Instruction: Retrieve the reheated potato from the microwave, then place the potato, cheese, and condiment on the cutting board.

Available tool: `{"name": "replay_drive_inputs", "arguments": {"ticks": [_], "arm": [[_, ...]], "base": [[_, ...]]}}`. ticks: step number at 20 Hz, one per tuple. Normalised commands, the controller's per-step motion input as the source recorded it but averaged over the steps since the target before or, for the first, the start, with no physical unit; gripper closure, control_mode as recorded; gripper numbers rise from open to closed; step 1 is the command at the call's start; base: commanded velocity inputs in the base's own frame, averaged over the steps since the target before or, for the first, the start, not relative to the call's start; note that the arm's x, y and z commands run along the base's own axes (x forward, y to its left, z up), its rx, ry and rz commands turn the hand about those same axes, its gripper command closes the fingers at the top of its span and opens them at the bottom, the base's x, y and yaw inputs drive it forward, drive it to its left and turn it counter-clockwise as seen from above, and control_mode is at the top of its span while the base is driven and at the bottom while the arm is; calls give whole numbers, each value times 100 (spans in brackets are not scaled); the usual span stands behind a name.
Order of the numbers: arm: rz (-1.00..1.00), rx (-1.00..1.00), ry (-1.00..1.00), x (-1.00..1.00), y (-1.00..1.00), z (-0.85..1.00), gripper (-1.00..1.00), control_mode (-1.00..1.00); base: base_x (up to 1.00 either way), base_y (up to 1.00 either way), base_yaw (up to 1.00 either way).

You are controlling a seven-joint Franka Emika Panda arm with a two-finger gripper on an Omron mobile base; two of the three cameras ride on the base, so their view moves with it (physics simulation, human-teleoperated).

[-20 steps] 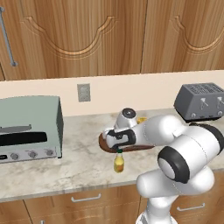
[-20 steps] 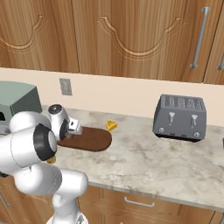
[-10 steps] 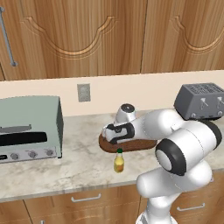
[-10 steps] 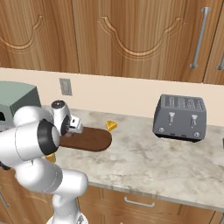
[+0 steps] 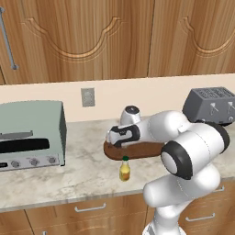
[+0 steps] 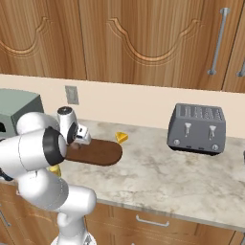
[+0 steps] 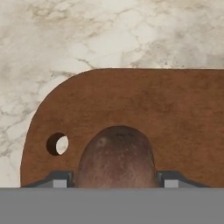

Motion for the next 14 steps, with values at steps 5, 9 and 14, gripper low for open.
{"name": "replay_drive_inputs", "arguments": {"ticks": [5, 9, 14], "arm": [[0, 1, 0, -9, 0, 2, -100, -100], [0, 0, 0, -19, 0, 9, -100, -100], [0, 0, 0, -6, -5, 28, -100, -100]], "base": [[0, 0, 0], [0, 0, 0], [0, 0, 0]]}}
